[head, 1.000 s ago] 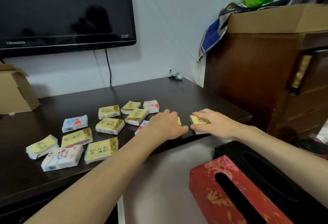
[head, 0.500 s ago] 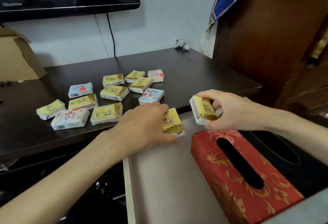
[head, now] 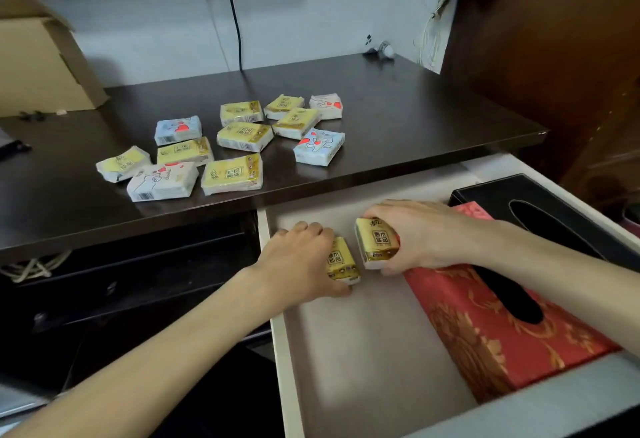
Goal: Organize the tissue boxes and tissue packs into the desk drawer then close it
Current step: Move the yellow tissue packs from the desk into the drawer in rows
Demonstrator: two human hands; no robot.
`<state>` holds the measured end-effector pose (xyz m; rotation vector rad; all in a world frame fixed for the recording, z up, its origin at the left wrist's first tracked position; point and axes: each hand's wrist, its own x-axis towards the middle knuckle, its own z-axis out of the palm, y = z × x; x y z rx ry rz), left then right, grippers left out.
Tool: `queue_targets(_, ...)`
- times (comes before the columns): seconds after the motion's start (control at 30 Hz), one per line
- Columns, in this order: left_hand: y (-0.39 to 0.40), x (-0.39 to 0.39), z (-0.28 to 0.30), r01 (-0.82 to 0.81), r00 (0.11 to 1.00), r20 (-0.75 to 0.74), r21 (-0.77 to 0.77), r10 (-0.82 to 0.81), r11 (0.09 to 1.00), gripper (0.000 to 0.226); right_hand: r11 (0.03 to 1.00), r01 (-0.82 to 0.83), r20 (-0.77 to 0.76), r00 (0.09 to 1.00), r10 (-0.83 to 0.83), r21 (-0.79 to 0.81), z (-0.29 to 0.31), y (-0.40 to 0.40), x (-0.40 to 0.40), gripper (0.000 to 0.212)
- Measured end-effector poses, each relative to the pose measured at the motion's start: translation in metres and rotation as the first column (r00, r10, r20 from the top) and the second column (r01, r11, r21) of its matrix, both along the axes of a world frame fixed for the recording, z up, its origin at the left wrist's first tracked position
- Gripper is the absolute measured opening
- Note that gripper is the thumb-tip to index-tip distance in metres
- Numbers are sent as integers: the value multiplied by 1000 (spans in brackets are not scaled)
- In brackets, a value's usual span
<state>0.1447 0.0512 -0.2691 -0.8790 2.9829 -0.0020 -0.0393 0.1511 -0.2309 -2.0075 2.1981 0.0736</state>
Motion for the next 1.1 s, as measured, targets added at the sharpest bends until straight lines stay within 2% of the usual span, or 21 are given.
queue_targets(0.1,-2,2,1,13,1000,6,28,-14,1000,85,998,8,-55,998,-4,64,0,-1,0,99)
queue_targets(0.13,-3,5,2,23,1000,15,35,-24,999,84,997,10,-73,997,-4,81,1,-1,0,96)
queue_targets(0.27,-6,10,5,51,998,31,49,-52,997,67,991,-1,-115,993,17,131,3,-4,3,56)
queue_targets(0.33,-7,7,7,47,999,22,71,-48,996,61,992,5,-119,993,11,129,3,-5,4,49)
queue_targets(0.67,-10,-2,6,26,999,-37,137,-21,990,56,990,15,-135,991,3,138,-1,-7,5,50)
queue_targets(1.1,-9,-2,4,49,998,-53,139,-42,989,65,991,12,-127,992,5,131,1,-5,7,51)
